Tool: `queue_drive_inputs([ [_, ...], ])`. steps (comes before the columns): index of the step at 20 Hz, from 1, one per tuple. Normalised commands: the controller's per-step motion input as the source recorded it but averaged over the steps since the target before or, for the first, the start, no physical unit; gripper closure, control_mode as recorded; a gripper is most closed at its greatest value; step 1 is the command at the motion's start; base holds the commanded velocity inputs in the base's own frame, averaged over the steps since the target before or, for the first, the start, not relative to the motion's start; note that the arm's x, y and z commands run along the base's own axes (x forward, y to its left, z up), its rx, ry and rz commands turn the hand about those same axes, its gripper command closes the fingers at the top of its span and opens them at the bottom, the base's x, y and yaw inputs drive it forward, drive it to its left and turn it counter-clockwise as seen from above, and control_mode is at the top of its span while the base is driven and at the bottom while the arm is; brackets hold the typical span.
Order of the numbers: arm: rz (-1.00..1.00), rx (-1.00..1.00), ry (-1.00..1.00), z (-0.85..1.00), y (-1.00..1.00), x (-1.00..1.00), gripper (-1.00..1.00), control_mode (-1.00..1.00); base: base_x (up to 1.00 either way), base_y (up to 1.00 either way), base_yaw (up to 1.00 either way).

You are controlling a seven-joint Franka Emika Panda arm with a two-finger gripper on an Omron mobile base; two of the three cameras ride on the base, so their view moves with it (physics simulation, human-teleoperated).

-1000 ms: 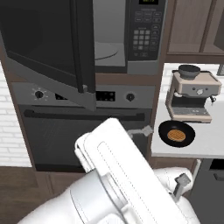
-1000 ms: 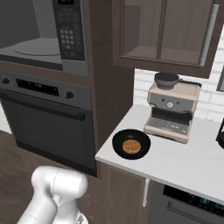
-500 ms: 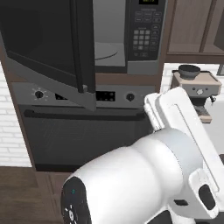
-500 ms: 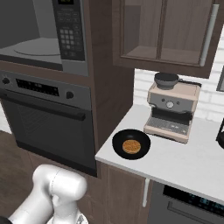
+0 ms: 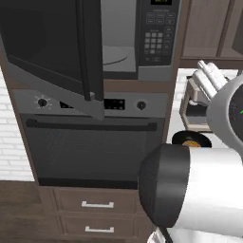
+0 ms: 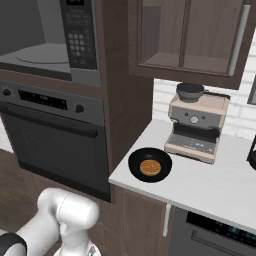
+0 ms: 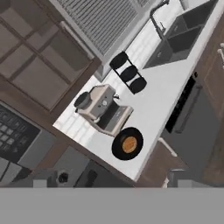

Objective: Open the microwave, place the bowl with waffle inside the microwave, then close the microwave door and turn it on.

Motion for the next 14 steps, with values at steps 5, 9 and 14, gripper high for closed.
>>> queue_drive_inputs([
  [5,0.71,0.21,0.07,-0.01,-0.12,0.23,-1.0,-1.0,0.0,0.0,0.0],
  [9,0.77,0.15,-0.03,-0.22,0.0,0.1,-1.0,-1.0,0.0,0.0,0.0],
  [14,0.54,0.14,-0.15,-0.39,0.0,0.27,-1.0,-1.0,0.0,0.0,0.0],
])
